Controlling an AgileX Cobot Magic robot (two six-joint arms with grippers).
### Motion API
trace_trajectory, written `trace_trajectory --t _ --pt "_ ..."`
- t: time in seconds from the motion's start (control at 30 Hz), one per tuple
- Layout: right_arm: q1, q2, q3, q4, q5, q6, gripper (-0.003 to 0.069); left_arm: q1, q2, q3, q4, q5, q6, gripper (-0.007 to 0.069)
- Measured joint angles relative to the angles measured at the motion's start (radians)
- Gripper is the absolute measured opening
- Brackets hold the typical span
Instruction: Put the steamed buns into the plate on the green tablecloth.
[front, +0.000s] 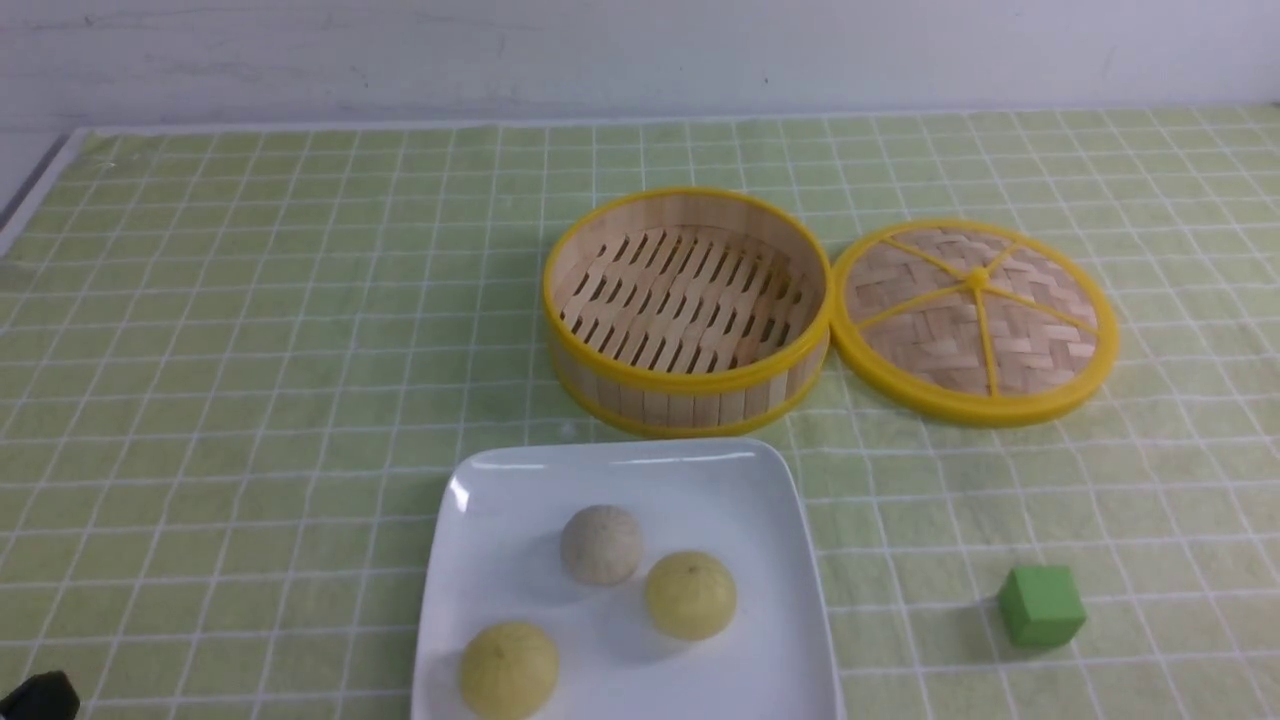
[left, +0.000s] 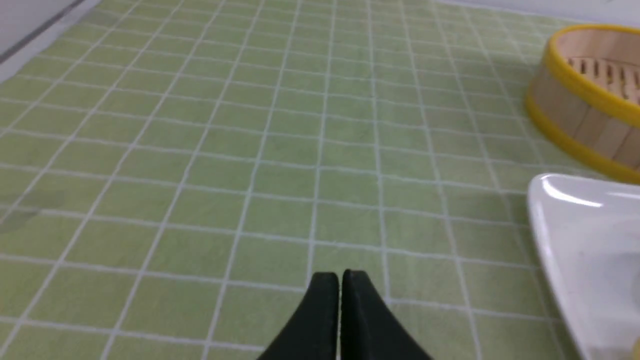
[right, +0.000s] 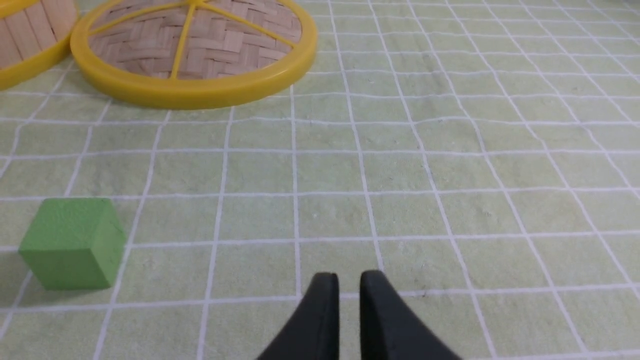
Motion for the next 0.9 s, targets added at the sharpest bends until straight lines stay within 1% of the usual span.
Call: trace_trajectory --t 0.2,0.9 --pt "0.000 0.000 0.000 0.000 0.000 0.000 0.0095 -0.008 -0.021 0.018 0.008 0.035 -0.001 0.0037" --pt "0.000 0.000 0.000 0.000 0.001 0.000 0.0114 -0.011 -0.021 0.018 0.008 0.037 -0.001 0.0055"
